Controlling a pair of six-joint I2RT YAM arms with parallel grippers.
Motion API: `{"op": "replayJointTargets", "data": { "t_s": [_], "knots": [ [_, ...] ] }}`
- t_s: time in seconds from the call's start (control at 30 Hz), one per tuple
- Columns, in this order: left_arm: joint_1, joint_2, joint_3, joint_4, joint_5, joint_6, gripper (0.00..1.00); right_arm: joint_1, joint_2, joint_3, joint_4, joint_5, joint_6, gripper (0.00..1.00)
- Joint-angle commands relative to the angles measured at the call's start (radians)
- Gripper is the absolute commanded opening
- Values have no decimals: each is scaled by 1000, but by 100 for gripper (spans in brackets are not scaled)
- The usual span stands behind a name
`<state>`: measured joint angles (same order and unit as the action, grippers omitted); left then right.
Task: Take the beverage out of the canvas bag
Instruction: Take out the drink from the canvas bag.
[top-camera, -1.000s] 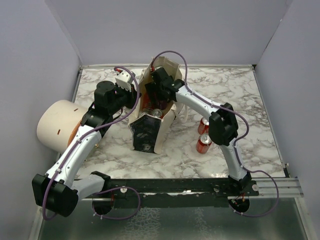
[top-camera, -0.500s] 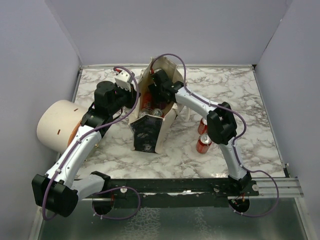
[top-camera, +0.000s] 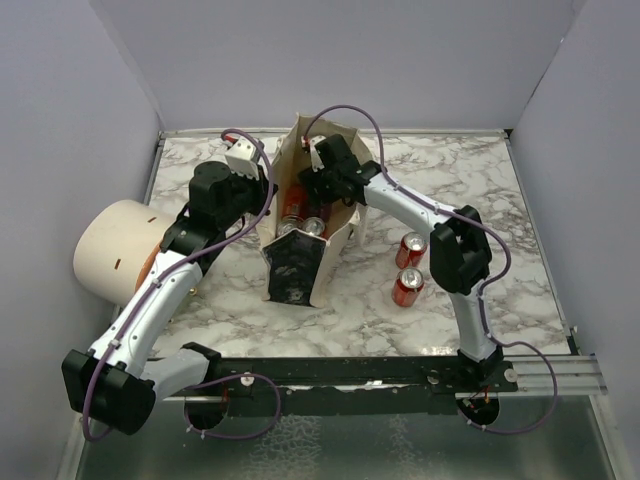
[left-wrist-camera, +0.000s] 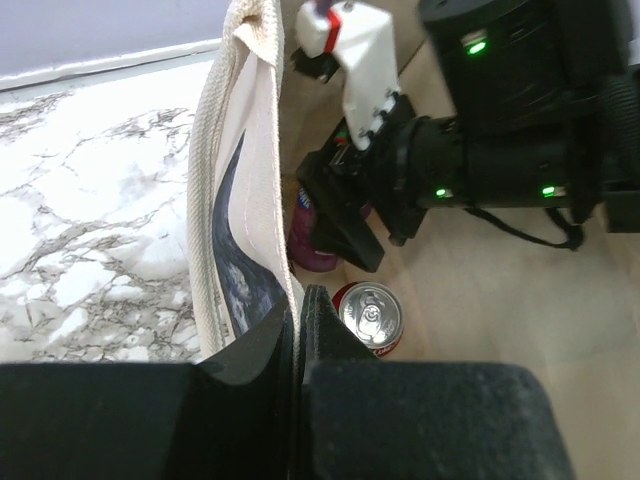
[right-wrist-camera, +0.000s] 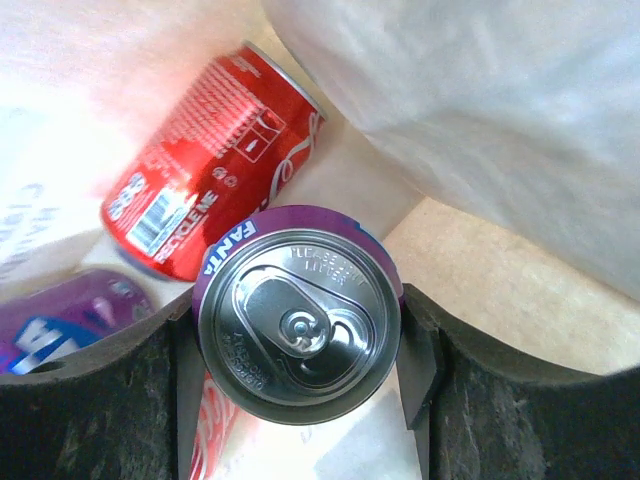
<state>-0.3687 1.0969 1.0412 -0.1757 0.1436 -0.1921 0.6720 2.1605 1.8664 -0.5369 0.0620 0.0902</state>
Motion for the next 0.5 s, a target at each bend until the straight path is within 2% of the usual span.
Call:
{"op": "replayJointTargets", "data": {
  "t_s": [0.0, 0.2, 0.47],
  "knots": [
    [-1, -43, 82, 84, -50, 10, 0, -10, -164, 24, 178, -178, -18, 2],
    [0, -50, 89, 61, -81, 9, 0, -10, -324, -88, 262, -298, -5, 2],
    [-2, -57, 88, 54, -72, -11, 0, -10, -531, -231, 365, -301, 86, 2]
  ]
}}
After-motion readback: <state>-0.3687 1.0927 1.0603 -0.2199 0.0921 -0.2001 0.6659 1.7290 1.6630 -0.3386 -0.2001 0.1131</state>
